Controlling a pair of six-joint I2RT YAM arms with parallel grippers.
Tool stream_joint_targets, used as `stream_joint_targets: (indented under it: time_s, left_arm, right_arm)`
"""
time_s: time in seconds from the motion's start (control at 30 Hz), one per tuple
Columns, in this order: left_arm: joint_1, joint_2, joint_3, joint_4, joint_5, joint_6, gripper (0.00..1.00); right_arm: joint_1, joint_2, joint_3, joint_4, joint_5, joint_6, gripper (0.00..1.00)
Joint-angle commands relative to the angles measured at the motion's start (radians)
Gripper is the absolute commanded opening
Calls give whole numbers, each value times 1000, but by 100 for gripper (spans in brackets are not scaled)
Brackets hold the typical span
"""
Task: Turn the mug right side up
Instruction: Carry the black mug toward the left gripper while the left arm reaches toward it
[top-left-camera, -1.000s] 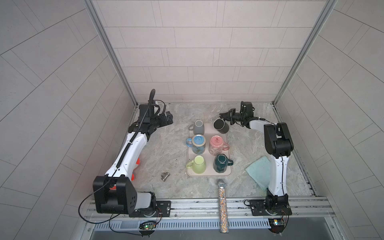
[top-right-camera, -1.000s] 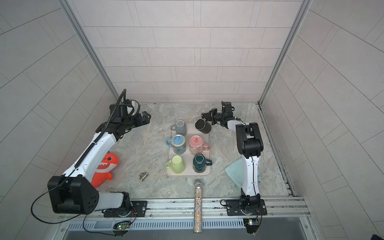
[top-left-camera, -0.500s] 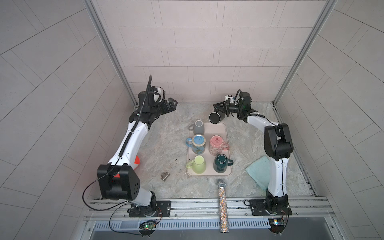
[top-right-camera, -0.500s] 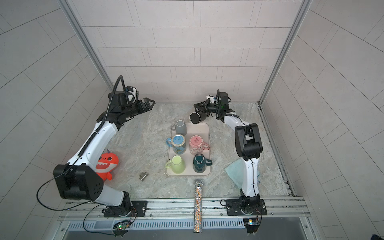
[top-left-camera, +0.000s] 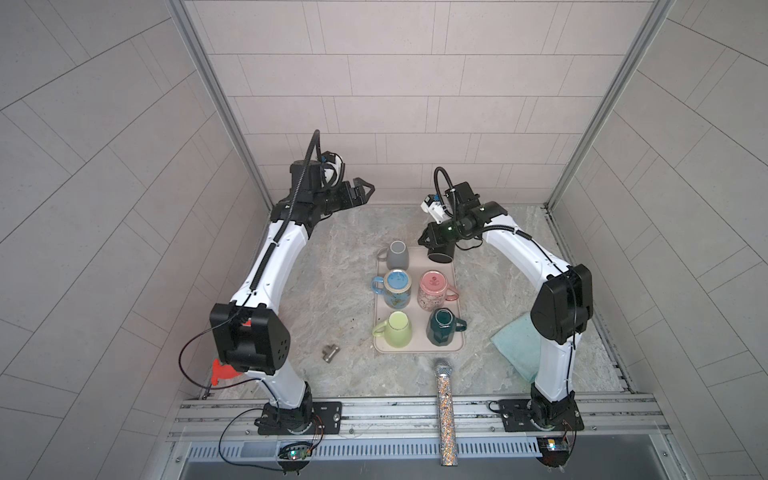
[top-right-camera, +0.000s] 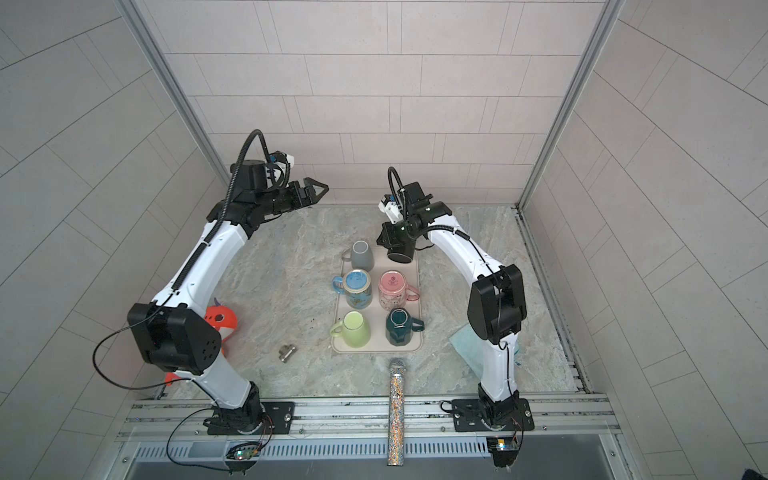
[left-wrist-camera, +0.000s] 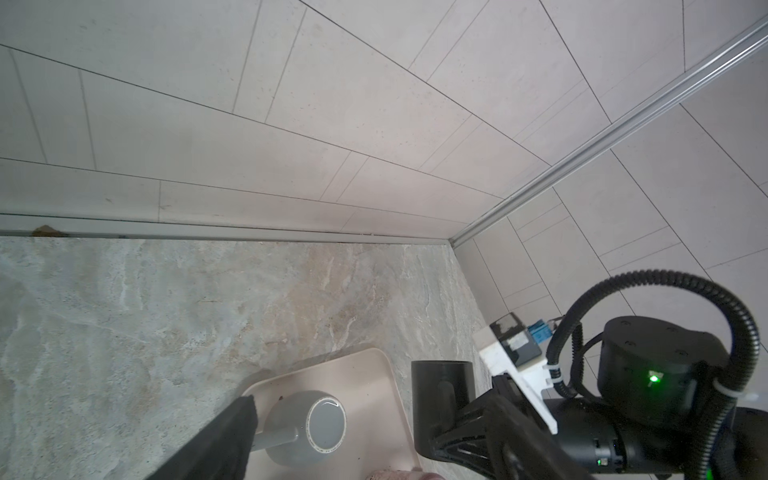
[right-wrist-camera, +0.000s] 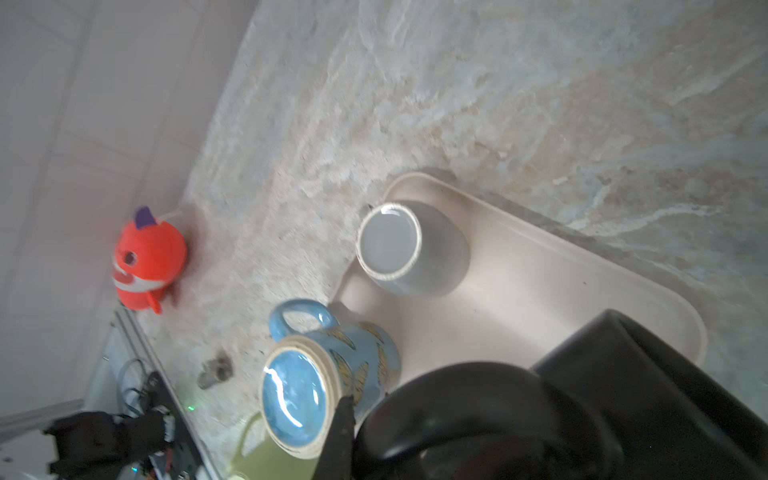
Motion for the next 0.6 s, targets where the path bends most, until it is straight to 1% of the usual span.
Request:
stream_joint_targets:
  time_s: [0.0, 0.1, 0.2, 0.33, 0.57]
  left_arm:
    - [-39, 4, 47, -39, 54, 20, 91]
    - [-76, 4, 62, -76, 52, 53, 91]
    - [-102, 1, 65, -100, 56, 64, 88]
    - [-126, -9, 49, -118, 45, 73, 86]
    - [-177, -12, 57, -121, 36, 85, 83]
  right_arm:
    - [32, -161, -105, 251, 111, -159, 0]
    - [47, -231, -198, 398, 146, -184, 0]
    - [60, -281, -240, 481, 163, -215, 0]
    - [78, -325, -256, 532, 147, -265, 0]
    - [139, -359, -249, 543, 132, -361, 0]
